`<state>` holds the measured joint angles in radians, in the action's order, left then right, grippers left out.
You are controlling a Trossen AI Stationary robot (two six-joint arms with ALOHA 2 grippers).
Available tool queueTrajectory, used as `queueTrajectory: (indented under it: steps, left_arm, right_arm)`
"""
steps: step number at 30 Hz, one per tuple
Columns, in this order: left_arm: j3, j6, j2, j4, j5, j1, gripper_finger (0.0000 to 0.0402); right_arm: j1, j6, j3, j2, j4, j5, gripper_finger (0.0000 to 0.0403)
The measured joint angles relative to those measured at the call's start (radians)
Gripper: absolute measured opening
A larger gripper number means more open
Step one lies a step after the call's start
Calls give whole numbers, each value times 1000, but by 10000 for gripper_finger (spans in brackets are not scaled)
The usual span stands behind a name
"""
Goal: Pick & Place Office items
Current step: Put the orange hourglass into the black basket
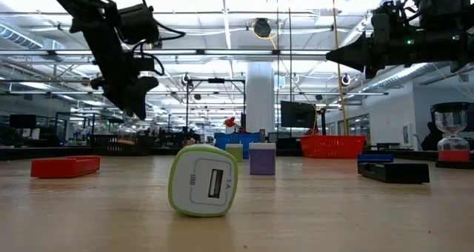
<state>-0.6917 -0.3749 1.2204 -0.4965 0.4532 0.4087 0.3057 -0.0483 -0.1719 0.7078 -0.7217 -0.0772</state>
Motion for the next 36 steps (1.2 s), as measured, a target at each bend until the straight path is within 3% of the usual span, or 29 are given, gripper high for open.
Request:
queueTrajectory:
  steps: [16,25,29,36]
  left_arm:
    - [131,39,-8,165,-34,167,209]
    - [134,60,-29,125,-39,169,316]
    - [93,79,-37,74,-38,169,336]
    - [-72,79,-56,-158,-65,173,341]
  right_arm:
    - [0,8,0,0,0,0,1]
    - [0,8,0,0,0,0,1]
    - [0,8,0,0,0,0,1]
    - [0,8,0,0,0,0,1]
